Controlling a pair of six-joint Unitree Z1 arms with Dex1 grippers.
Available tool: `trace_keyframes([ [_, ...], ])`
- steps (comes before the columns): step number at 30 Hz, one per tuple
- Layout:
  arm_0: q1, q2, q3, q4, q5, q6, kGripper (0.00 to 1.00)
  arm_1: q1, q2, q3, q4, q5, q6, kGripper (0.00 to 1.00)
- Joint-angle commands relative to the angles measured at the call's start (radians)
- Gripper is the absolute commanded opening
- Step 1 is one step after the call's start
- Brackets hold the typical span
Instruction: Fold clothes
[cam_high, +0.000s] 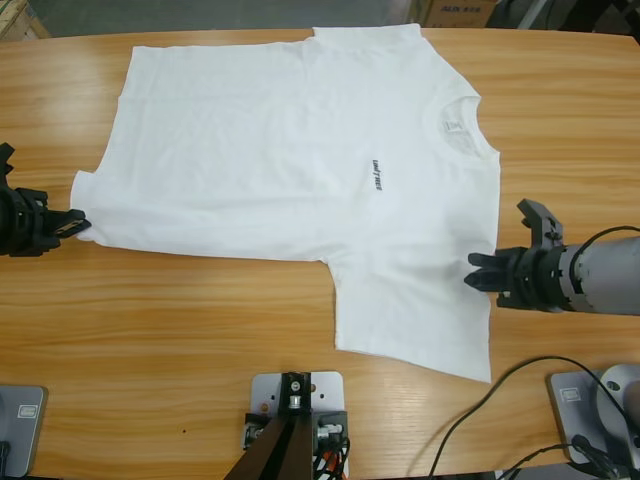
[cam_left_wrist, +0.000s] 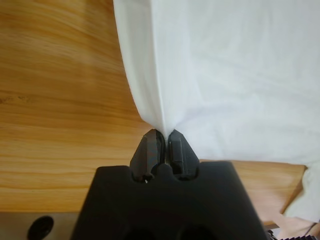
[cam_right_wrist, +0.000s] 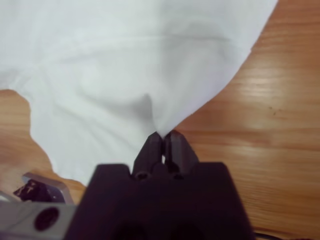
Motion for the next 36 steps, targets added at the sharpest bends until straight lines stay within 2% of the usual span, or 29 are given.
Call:
trace_keyframes([
  [1,0.048,-0.062,-0.017,0.031,-0.012,0.038,0.000,0.010,-0.103,-0.104,0.144,0.000,-0.085,0.000],
  [6,0.086,-0.075,-0.067,0.077,-0.012,0.070,0.000,-0.019,-0.139,-0.149,0.205,-0.002,-0.123,0.000],
  [11,0.144,-0.078,-0.102,0.115,-0.028,0.112,0.000,-0.128,-0.202,-0.194,0.287,0.008,-0.199,0.000],
  [15,0.154,-0.069,-0.114,0.127,-0.035,0.126,0.000,-0.168,-0.206,-0.247,0.327,0.019,-0.251,0.000],
  [26,0.165,-0.027,-0.135,0.128,-0.068,0.136,0.000,-0.240,-0.046,-0.396,0.367,0.153,-0.433,0.000],
  [36,0.198,0.016,-0.193,0.157,-0.082,0.169,0.000,-0.358,0.023,-0.459,0.399,0.198,-0.525,0.000],
])
